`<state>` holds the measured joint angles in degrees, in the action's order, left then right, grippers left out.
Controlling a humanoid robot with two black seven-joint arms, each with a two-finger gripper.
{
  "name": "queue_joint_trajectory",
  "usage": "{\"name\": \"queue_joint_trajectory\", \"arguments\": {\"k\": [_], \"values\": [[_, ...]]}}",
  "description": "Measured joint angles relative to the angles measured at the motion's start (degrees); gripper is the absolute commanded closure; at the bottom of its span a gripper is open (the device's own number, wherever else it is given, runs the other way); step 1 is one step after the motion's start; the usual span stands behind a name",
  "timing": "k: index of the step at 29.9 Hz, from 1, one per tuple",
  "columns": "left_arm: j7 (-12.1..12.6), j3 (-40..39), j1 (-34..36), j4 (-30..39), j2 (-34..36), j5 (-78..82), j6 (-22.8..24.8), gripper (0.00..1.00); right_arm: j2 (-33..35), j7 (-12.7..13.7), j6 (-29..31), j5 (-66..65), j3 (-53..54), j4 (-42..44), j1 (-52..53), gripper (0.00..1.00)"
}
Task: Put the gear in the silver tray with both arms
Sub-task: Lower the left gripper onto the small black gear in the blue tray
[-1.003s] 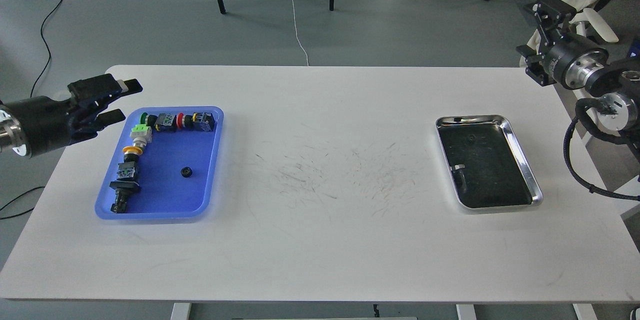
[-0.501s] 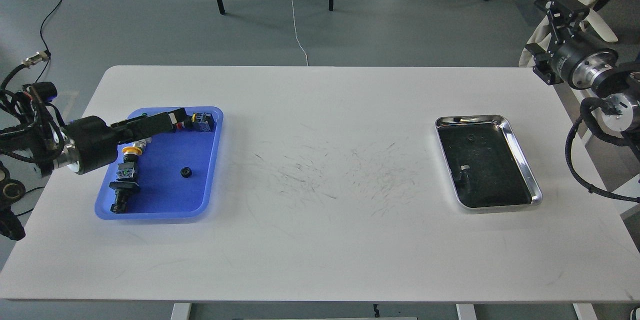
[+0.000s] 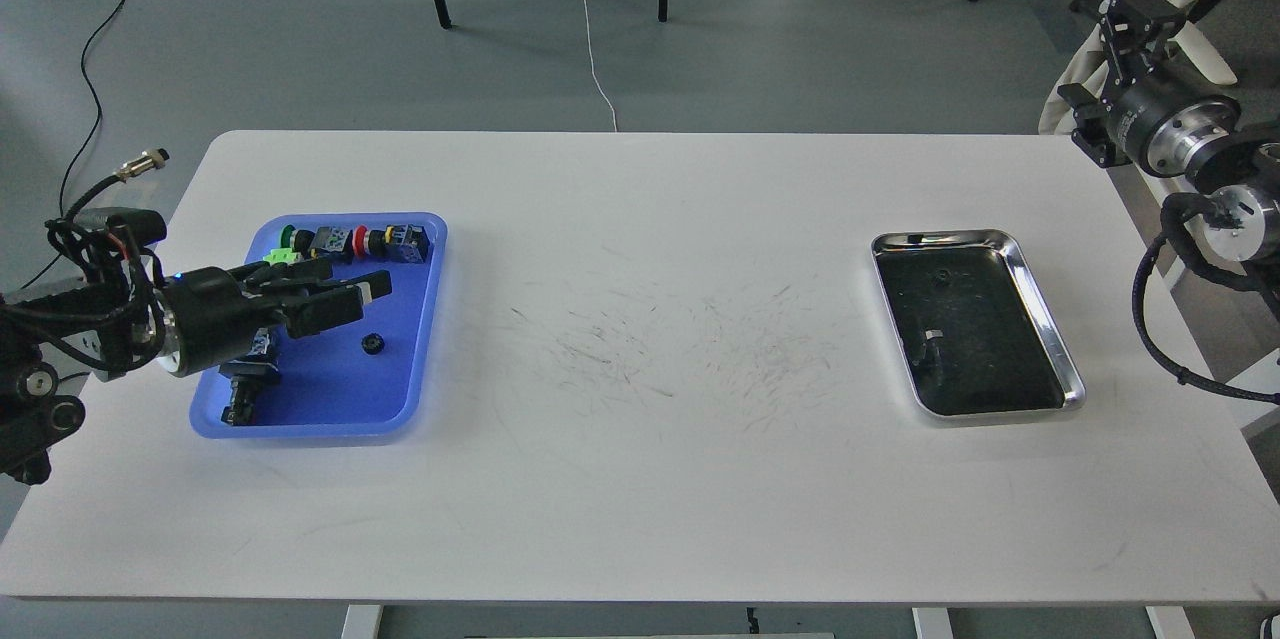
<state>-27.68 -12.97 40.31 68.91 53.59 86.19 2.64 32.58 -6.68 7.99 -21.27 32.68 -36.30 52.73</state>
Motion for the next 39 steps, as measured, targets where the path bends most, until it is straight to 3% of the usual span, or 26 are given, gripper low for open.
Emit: {"name": "queue_joint_trajectory", "arguments": {"k": [12, 28, 39], "values": [[-0.32, -0.05, -0.19, -13.13, -7.35, 8.5, -0.88, 0.11, 0.14, 0.0, -0.13, 0.0, -0.1, -0.09, 0.01, 0.08], [-0.32, 2.42, -0.42, -15.15, -10.4, 12.92, -4.21, 0.28, -0.3, 0.0, -0.26, -0.09, -0.61, 0.02, 0.03, 0.08], [-0.33, 3.13, -1.13, -19.17, -12.95, 17.41, -7.52, 0.29, 0.21, 0.09, -0.35, -0.09, -0.77, -0.18, 0.02, 0.08]]}}
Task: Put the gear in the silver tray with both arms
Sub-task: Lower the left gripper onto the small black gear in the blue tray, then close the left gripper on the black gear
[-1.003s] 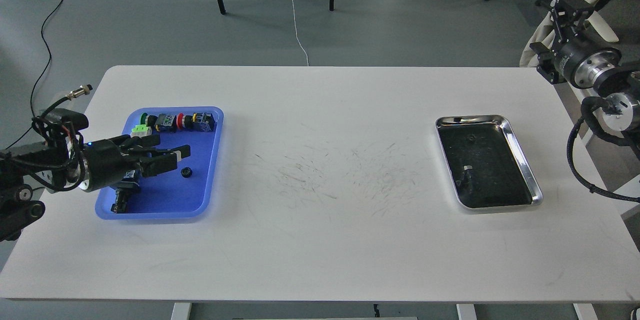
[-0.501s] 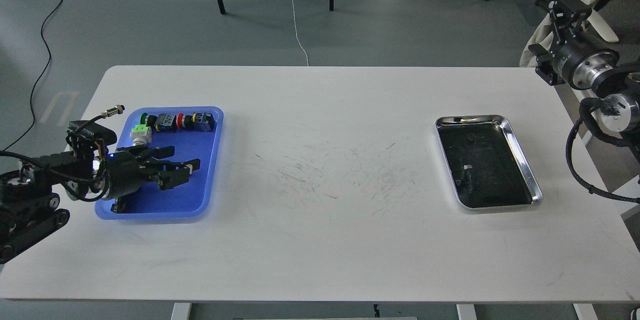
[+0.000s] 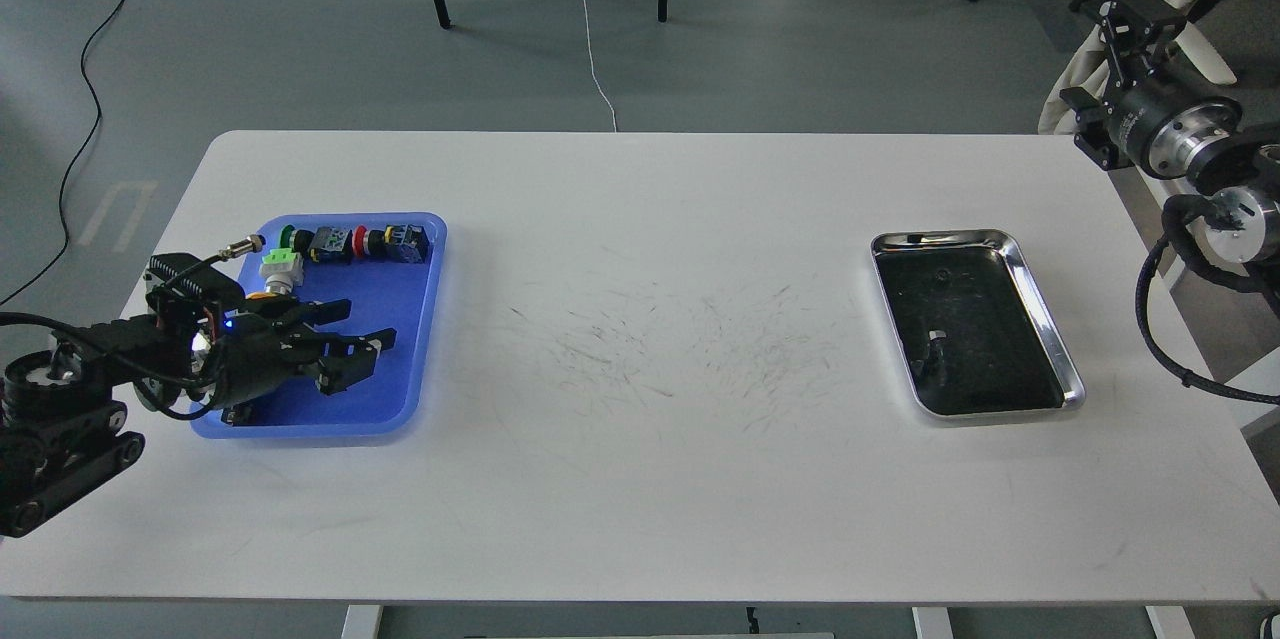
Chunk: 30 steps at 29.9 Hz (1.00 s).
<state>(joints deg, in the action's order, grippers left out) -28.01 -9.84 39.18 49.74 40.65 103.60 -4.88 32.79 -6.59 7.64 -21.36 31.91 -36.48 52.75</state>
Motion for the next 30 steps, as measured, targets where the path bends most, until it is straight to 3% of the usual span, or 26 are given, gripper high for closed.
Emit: {"name": "queue_joint_trajectory", "arguments": {"k": [10, 26, 30], "values": [[0.0, 0.13, 0.01, -1.18, -1.17, 0.37, -0.15, 0.42, 0.0, 0.04, 0.0, 0.0, -0.1, 0.0, -0.08, 0.08], [0.0, 0.26, -0.69, -4.64, -4.02, 0.51, -0.84, 0.43, 0.09, 0.02, 0.0, 0.0, -0.1, 0.01, -0.16, 0.08], [0.0, 0.26, -1.21, -4.66, -4.06, 0.54, -0.92, 0.49, 0.09, 0.01, 0.0, 0.0, -0.1, 0.08, -0.21, 0.08]]}}
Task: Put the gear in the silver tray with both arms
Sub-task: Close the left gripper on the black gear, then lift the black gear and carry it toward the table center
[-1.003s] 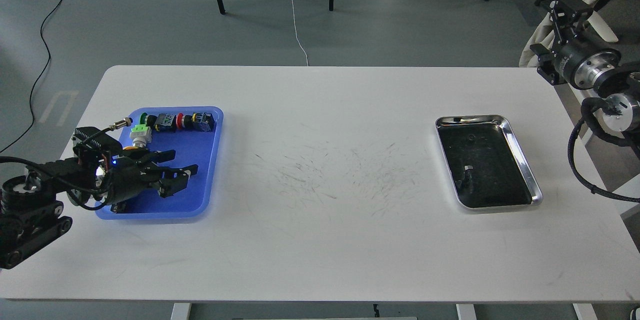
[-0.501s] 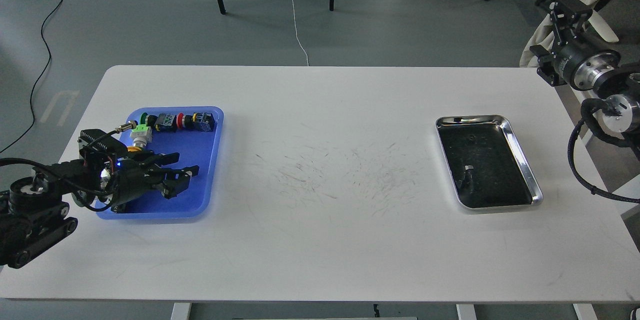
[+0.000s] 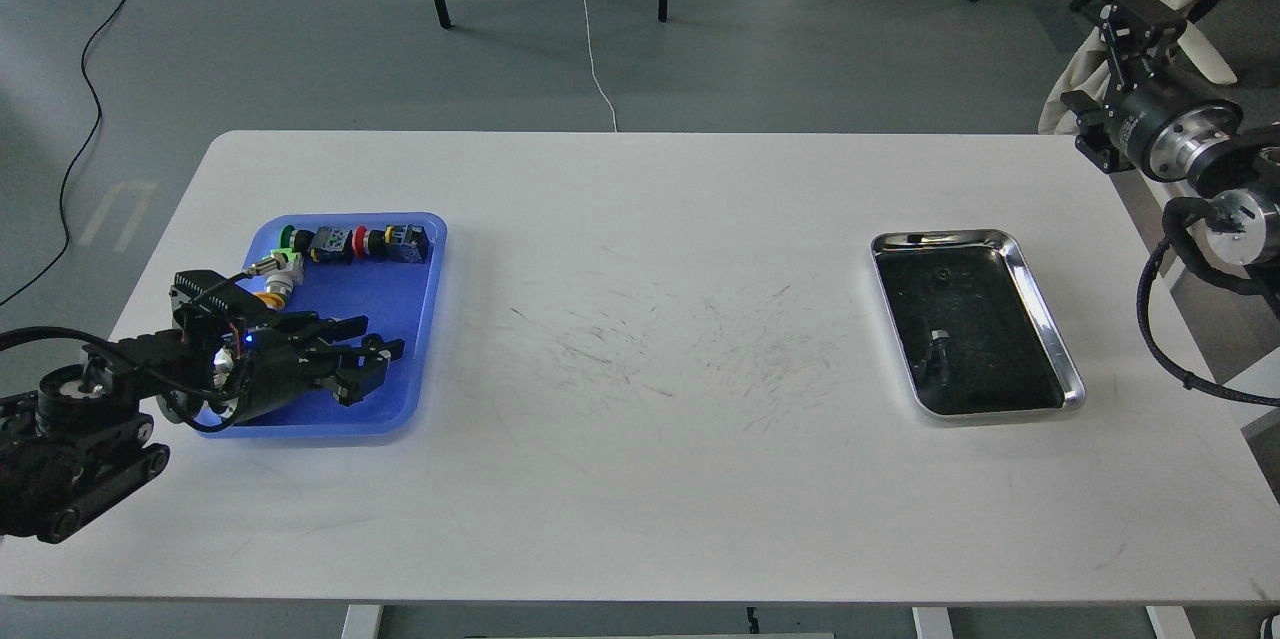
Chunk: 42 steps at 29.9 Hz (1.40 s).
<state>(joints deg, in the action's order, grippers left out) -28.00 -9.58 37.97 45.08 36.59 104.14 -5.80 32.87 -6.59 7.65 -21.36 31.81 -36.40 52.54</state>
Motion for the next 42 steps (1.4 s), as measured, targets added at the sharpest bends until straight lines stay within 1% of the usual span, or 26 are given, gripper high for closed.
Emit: {"name": "queue_joint_trajectory", "arguments": {"k": [3, 4, 5, 7, 8, 13, 14, 15, 20, 25, 34, 42], "values": [[0.0, 0.15, -0.07, -0.13, 0.09, 0.0, -0.07, 0.53, -0.13, -0.01, 0.0, 0.0, 0.0, 0.02, -0.06, 0.08], [0.0, 0.29, -0.08, -0.16, 0.12, 0.01, -0.08, 0.56, -0.18, -0.01, 0.0, 0.0, 0.0, 0.02, -0.06, 0.08], [0.0, 0.42, -0.09, -0.17, 0.13, 0.01, -0.09, 0.63, -0.22, -0.01, 0.0, 0.0, 0.0, 0.0, -0.06, 0.08], [0.0, 0.6, -0.09, -0.24, 0.19, 0.04, -0.19, 0.67, -0.25, -0.01, 0.0, 0.0, 0.0, -0.01, -0.06, 0.08], [0.01, 0.65, -0.09, -0.4, 0.19, 0.18, -0.25, 0.73, -0.25, -0.01, 0.0, 0.0, 0.0, -0.03, -0.06, 0.08], [0.02, 0.81, -0.14, -0.87, 0.2, 1.32, -0.34, 0.81, -0.16, -0.01, 0.0, 0.0, 0.0, -0.08, -0.06, 0.08], [0.01, 0.83, -0.14, -0.94, 0.2, 1.42, -0.34, 0.87, -0.09, -0.01, 0.0, 0.0, 0.0, -0.08, -0.06, 0.08], [0.0, 0.86, -0.13, -1.08, 0.2, 1.44, -0.34, 0.9, -0.05, -0.01, 0.0, 0.0, 0.0, -0.08, -0.06, 0.08], [-0.02, 1.36, -0.1, -1.67, 0.22, 1.55, -0.34, 0.93, 0.0, -0.01, 0.0, 0.0, 0.03, -0.08, -0.06, 0.07], [-0.02, 1.59, -0.05, -1.69, 1.19, 1.54, -0.29, 0.93, 0.0, -0.01, 0.0, 0.0, 0.08, -0.03, -0.06, 0.07], [0.05, 0.84, 1.35, -0.35, 7.35, 0.64, -0.1, 0.93, -0.09, -0.06, 0.02, 0.0, 0.04, 0.02, -0.06, 0.07], [0.01, 0.92, 4.89, 5.32, 11.83, -5.17, 1.25, 0.93, -0.26, -0.1, 0.04, 0.0, 0.0, 0.02, -0.15, 0.07]]}}
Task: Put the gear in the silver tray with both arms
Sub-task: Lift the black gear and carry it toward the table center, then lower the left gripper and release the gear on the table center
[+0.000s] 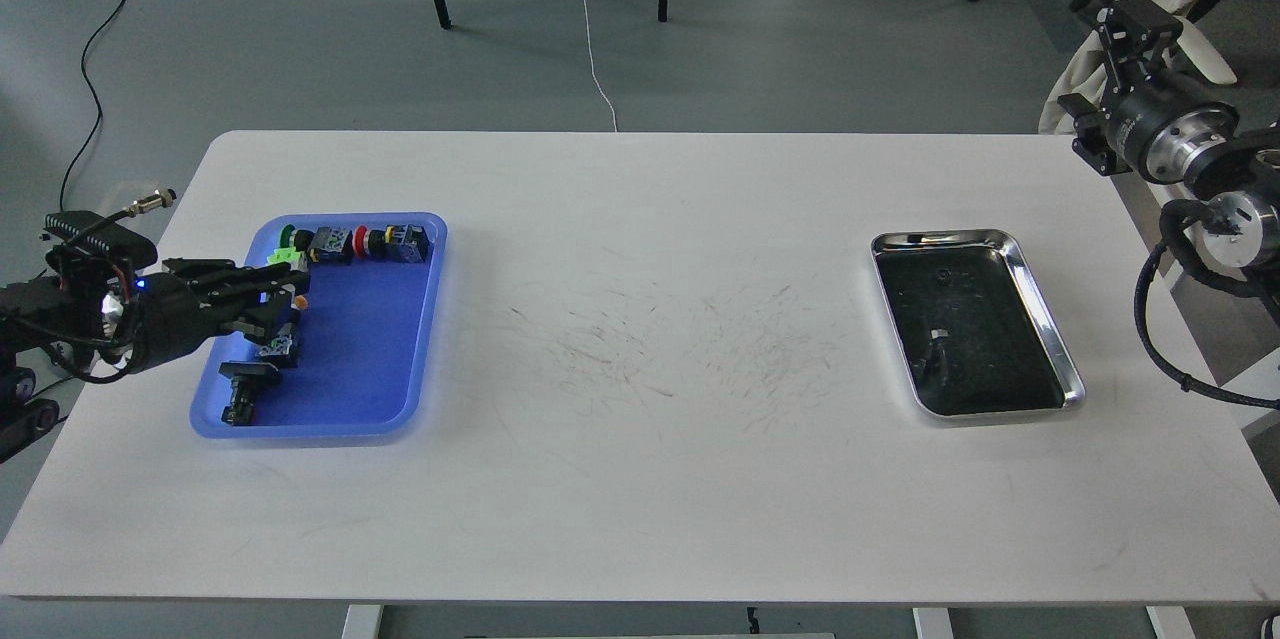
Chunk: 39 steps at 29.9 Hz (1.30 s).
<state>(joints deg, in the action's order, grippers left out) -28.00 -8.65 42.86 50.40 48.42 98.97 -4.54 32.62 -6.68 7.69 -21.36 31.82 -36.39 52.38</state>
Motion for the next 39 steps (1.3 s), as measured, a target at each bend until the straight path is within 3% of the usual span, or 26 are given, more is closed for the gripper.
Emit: {"name": "queue_joint_trajectory", "arguments": {"k": [8, 15, 21, 25, 31, 39], "values": [[0.0, -0.31, 4.71, 6.13, 1.65, -3.06, 4.14, 0.93, -0.01, 0.0, 0.03, 0.0, -0.01, 0.0, -0.01, 0.07], [0.0, -0.37, 8.65, 19.6, 1.46, -5.93, 6.07, 0.93, -0.1, 0.0, 0.05, -0.05, -0.09, 0.0, -0.24, 0.07], [-0.01, 0.05, 11.62, 23.32, -4.76, -5.35, 7.05, 0.93, -0.1, 0.0, 0.13, -0.12, -0.16, 0.0, -0.26, 0.07], [-0.01, 0.41, 12.25, 21.77, -11.58, -4.74, 7.3, 0.95, -0.11, 0.06, 0.11, -0.17, -0.22, 0.0, -0.27, 0.07], [-0.01, 0.55, 12.59, 13.8, -23.31, -3.6, 8.5, 0.96, -0.14, 0.08, -0.18, -0.18, -1.1, 0.03, -0.27, 0.07], [0.01, 1.28, 12.47, -1.03, -40.06, -0.87, 8.93, 0.98, 0.07, 0.09, -1.08, -0.17, -1.32, 0.05, -0.43, 0.07]]}}
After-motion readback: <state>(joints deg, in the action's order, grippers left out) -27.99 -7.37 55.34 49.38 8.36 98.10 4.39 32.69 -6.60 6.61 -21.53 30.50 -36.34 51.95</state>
